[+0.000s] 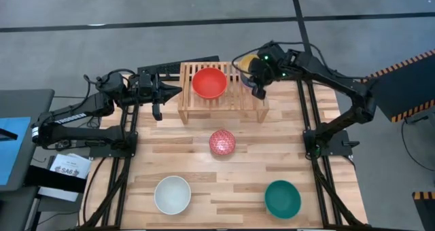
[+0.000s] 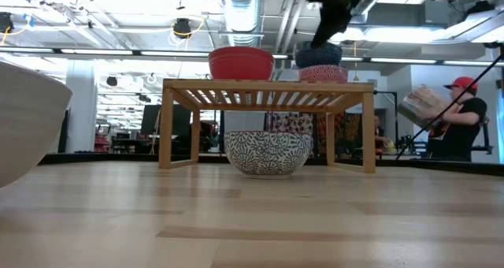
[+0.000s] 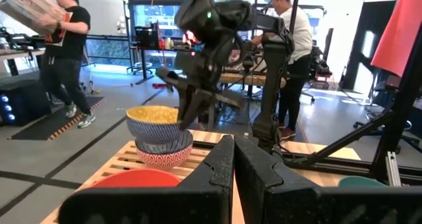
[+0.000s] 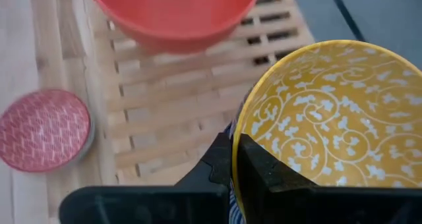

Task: Place and stack bowls onto a shelf
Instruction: Remove the small yellow bowl from the stacked small bowls on the shelf

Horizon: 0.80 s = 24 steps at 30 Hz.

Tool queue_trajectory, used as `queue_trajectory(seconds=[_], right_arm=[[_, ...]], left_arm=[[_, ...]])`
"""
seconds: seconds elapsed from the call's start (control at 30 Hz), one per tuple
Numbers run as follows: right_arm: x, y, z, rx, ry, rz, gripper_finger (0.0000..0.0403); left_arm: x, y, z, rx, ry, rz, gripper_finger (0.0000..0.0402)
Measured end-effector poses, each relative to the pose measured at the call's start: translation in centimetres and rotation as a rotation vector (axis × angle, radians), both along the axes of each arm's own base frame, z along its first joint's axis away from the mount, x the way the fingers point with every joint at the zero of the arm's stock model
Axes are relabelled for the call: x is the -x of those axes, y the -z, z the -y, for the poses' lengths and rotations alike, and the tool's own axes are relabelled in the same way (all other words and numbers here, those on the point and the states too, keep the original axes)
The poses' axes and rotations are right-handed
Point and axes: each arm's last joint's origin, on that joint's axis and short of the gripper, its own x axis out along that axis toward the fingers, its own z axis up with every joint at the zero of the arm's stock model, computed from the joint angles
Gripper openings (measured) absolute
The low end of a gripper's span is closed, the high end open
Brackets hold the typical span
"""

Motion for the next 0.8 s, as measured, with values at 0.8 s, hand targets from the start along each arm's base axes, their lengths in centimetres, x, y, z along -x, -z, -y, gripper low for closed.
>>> queue_trajectory(seconds=[0.8], right_arm=[[-1.9,1.2,-19.0,-0.294,-0.334,-0.064,0.003]], left_arm=[[0.0,0.0,0.0,-0.015,-0.012,-0.001,0.0]])
